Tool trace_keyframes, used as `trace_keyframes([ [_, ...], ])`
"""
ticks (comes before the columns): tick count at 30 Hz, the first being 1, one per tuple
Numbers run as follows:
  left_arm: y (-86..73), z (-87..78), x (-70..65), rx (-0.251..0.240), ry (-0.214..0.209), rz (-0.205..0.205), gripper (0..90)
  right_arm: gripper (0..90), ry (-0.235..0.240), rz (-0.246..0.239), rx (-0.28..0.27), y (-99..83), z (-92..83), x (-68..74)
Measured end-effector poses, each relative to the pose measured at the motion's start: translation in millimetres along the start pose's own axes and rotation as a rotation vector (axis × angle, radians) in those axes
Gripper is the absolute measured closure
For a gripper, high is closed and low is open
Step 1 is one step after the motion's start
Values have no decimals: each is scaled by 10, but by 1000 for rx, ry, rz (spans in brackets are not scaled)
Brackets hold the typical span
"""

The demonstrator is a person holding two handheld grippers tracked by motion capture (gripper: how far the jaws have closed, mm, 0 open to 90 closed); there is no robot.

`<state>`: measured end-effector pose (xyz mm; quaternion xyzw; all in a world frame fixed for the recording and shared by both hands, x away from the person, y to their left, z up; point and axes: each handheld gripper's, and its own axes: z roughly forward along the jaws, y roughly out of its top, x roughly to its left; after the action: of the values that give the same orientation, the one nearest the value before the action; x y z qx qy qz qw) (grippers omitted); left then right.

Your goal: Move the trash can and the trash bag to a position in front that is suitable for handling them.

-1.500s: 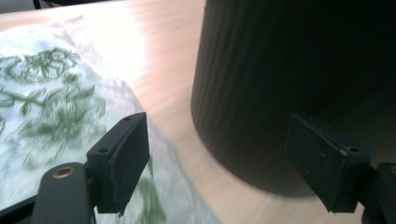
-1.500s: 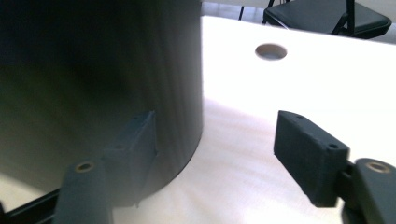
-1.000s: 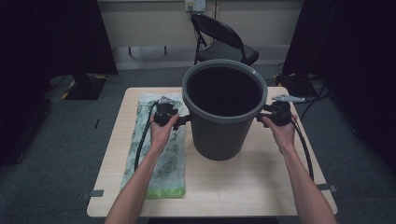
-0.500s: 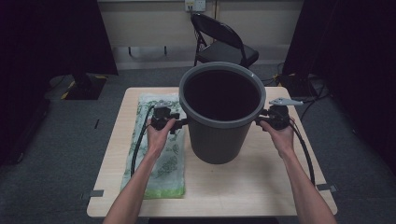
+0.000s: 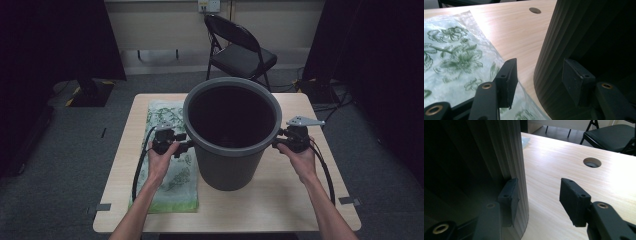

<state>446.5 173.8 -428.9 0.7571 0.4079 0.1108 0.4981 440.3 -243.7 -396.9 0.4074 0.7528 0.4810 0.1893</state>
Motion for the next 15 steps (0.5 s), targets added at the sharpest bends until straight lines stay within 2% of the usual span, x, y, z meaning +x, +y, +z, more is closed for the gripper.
trace_keyframes([
  [1,0,0,0,0,0,0,463,495,5,2,0,-13,-16,12],
  [7,-13,-125,-104,48,11,67,475,502,27,-9,-8,-78,-94,92],
  [11,-51,-194,-151,54,14,85,477,502,41,-12,-11,-115,-139,137],
  [15,-93,-245,-168,52,3,84,476,507,47,-19,-11,-132,-163,178],
])
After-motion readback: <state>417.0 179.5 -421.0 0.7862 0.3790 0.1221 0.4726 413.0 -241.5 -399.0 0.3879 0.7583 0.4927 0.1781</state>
